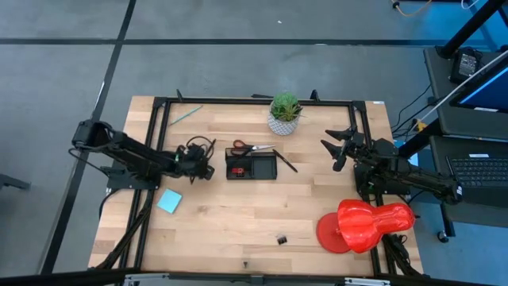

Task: Pick and place office supplies into organizer
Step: Put the left pen into the top left section of the desk organizer

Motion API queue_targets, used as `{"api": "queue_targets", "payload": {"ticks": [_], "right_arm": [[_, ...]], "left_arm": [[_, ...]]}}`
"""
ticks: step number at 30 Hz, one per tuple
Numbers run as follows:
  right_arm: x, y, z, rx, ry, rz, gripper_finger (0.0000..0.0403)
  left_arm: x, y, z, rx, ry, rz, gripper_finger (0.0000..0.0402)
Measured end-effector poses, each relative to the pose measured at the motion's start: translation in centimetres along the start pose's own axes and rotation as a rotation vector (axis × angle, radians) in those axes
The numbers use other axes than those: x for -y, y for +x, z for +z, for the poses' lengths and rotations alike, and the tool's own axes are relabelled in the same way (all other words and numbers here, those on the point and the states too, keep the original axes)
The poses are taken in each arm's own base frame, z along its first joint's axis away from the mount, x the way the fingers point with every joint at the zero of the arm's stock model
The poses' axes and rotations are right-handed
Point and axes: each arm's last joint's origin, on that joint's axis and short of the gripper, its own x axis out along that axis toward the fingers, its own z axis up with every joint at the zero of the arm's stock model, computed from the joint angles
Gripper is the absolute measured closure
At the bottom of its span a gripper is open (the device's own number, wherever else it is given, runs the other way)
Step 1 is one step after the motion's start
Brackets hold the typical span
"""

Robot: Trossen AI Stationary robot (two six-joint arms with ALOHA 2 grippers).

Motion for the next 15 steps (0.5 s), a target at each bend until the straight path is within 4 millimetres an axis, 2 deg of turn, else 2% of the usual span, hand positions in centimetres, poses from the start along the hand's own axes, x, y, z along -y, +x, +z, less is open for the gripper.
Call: {"api": "queue_targets", "payload": {"ticks": [7, 15], "right_arm": [[0.0, 0.0, 0.0, 0.000, 0.000, 0.000, 0.0179], [0.0, 0.0, 0.0, -0.002, -0.002, 0.000, 0.0179]], "left_arm": [[-0.9, -0.5, -2.7, 0.136, -0.077, -0.082, 0.0303], [-0.9, -1.0, -3.6, 0.150, -0.053, -0.120, 0.0296]]}}
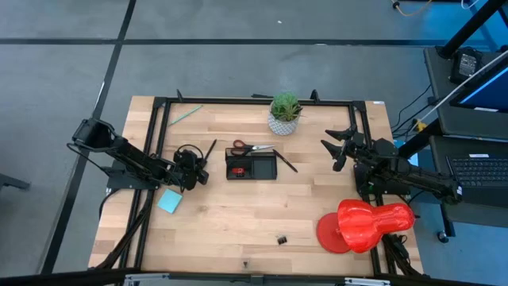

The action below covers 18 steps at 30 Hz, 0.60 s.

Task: Pick and place office supplies into organizer
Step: Put the left pen into the top left section of the desk organizer

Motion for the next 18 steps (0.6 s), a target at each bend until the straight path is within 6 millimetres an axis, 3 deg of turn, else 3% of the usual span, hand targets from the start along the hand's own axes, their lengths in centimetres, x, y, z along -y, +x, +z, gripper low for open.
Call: {"api": "queue_targets", "payload": {"ticks": [10, 18], "right_arm": [[0.01, 0.00, -0.05, -0.005, -0.003, -0.001, 0.0179], [0.01, 0.00, -0.06, -0.006, -0.003, -0.001, 0.0179]], "left_arm": [[-0.40, -0.01, -0.16, -0.026, 0.067, 0.039, 0.0331], [-0.39, 0.02, -0.11, -0.026, 0.233, 0.037, 0.0351]]}}
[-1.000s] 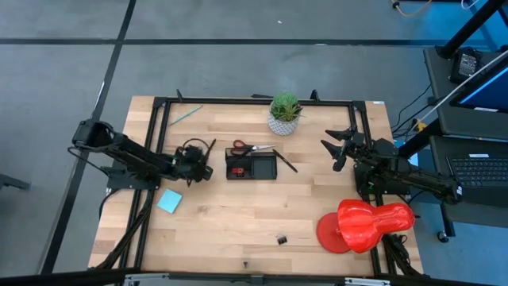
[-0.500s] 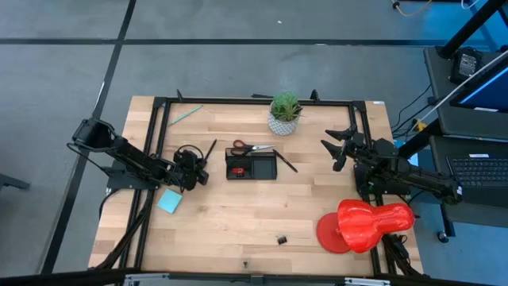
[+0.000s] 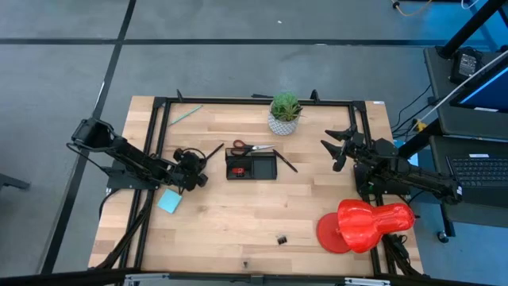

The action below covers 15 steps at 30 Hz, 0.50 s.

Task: Pick and place office supplies into organizer
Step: Put the left pen into the top left section of the desk organizer

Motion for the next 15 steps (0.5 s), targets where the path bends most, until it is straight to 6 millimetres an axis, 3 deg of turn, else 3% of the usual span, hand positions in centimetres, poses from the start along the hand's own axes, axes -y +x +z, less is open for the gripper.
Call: {"api": "queue_targets", "payload": {"ticks": [15], "right_arm": [[0.00, 0.00, 0.00, 0.000, -0.003, 0.000, 0.0179]], "left_arm": [[0.57, -0.02, 0.54, 0.068, 0.088, -0.049, 0.0354]]}}
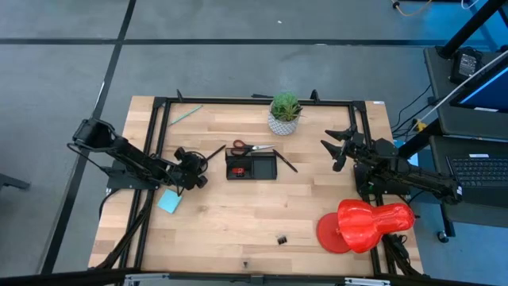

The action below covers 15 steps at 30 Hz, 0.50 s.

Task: Pick and place office supplies into organizer
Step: Put the left pen into the top left section of the desk organizer

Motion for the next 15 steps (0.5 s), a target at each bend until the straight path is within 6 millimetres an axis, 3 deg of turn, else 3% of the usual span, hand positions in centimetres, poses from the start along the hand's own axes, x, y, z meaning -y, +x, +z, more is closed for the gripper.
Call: {"api": "queue_targets", "payload": {"ticks": [15], "right_arm": [[0.00, 0.00, 0.00, 0.000, -0.026, 0.000, 0.0179]], "left_arm": [[0.27, -0.02, 0.21, -0.009, -0.028, -0.037, 0.0373]]}}
